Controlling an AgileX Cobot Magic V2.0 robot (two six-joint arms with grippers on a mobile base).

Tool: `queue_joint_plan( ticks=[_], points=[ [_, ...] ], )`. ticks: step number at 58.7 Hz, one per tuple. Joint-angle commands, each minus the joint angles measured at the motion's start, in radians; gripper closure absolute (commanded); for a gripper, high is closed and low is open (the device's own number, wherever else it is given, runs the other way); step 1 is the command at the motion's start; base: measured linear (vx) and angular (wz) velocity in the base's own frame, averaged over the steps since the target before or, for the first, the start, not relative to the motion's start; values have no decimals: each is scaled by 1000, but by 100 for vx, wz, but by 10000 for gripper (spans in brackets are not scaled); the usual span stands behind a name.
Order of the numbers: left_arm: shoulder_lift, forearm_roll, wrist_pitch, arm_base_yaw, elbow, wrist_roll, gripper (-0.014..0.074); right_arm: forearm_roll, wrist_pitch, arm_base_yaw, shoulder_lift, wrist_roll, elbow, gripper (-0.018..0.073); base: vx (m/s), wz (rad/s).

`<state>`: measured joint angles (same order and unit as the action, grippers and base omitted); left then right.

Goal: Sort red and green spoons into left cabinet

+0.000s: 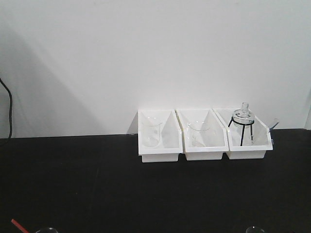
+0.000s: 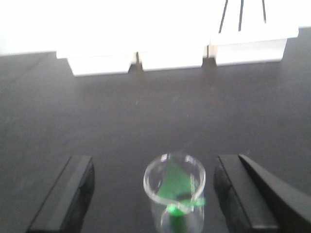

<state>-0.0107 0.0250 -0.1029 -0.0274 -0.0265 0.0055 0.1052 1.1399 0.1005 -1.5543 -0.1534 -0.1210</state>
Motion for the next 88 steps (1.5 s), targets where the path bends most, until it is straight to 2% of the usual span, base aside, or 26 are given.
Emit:
queue_joint_plan(
  ticks=[1,20,45,59,88],
  points=[
    [-19,-3,-79,-4,-16,-6,601,-28,204,-1,-8,3,-27,13,0,0],
    [-19,-3,-79,-4,-16,-6,601,-54,204,-1,-171,13,-95,13,0,0],
    [-19,-3,-79,-4,-16,-6,601,-62,204,-1,-176,15,-112,64,0,0],
    [-19,-3,-79,-4,-16,-6,601,-87,204,-1,-210,18,-111,67,0,0],
    [-19,-3,-79,-4,-16,-6,601,-77,204,-1,-233,26,-112,67,0,0]
  ],
)
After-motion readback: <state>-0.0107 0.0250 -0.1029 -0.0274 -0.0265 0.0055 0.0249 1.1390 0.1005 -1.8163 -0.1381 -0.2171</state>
